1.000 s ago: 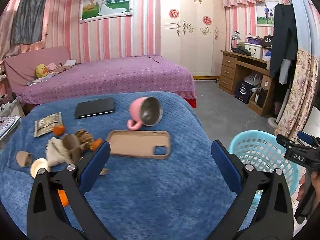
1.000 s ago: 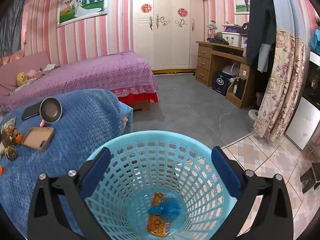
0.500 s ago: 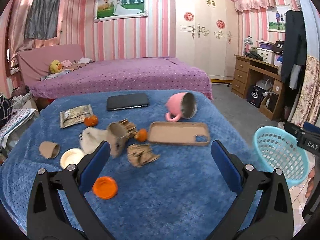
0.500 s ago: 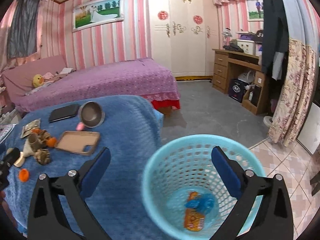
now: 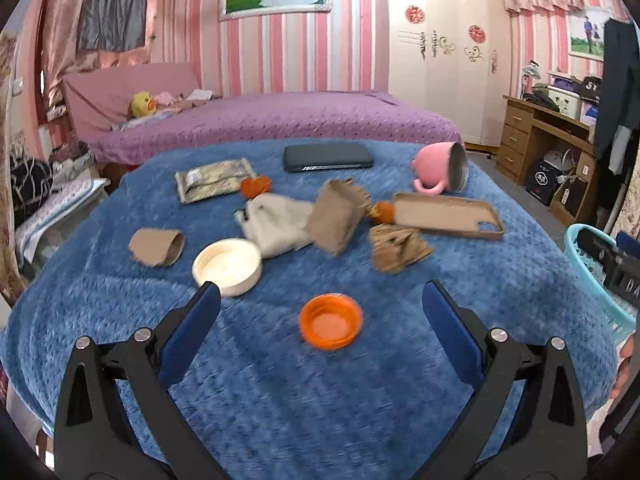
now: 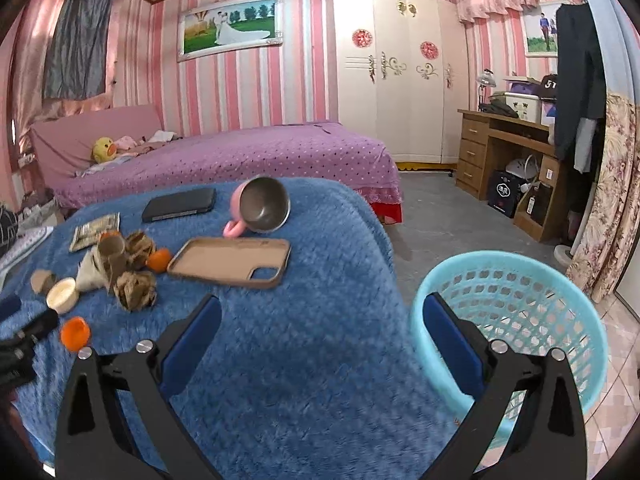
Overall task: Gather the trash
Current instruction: 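Move the left tool to the orange lid and grasp it, then grasp the crumpled brown paper with the right tool while the left tool holds the orange lid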
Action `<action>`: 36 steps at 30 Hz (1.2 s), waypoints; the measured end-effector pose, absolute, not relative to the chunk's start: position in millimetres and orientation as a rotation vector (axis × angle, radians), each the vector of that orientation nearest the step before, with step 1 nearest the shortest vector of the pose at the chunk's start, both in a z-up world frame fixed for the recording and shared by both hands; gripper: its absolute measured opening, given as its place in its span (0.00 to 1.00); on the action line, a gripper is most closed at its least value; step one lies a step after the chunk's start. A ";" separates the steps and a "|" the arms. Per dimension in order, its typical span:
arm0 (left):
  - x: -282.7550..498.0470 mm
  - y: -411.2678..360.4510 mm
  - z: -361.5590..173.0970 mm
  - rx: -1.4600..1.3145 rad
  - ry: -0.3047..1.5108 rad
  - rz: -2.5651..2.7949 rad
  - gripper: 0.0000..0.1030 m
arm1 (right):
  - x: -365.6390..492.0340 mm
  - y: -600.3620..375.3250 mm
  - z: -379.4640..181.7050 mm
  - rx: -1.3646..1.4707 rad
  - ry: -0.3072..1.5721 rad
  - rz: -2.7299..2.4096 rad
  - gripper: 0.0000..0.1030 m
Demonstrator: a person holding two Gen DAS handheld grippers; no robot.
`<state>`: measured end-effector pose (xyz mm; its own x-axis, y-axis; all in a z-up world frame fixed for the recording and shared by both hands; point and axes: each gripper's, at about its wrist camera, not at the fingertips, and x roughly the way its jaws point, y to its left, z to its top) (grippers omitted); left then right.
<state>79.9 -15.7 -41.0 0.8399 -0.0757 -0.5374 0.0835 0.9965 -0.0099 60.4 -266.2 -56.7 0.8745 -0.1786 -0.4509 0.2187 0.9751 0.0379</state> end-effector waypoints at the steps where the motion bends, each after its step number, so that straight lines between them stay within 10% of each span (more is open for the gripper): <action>1: 79.8 -10.8 -42.9 0.006 0.574 -0.082 0.95 | 61.0 -264.6 -60.3 0.081 0.470 -0.204 0.96; 20: 113.5 -2.2 -75.5 0.004 0.718 -0.134 0.92 | 68.7 -275.1 -81.7 0.111 0.529 -0.252 0.96; 28: 118.6 -19.1 -83.0 0.073 0.753 -0.192 0.42 | 74.6 -264.0 -84.2 0.079 0.545 -0.237 0.96; 36: 124.8 5.3 -57.7 0.096 0.642 -0.125 0.38 | 91.1 -228.3 -79.9 0.010 0.568 -0.169 0.96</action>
<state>124.8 5.3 -57.7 0.7941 -0.0860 -0.6017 0.1454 0.9881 0.0506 91.1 -228.3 -79.9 0.8292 -0.1569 -0.5364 0.1625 0.9860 -0.0372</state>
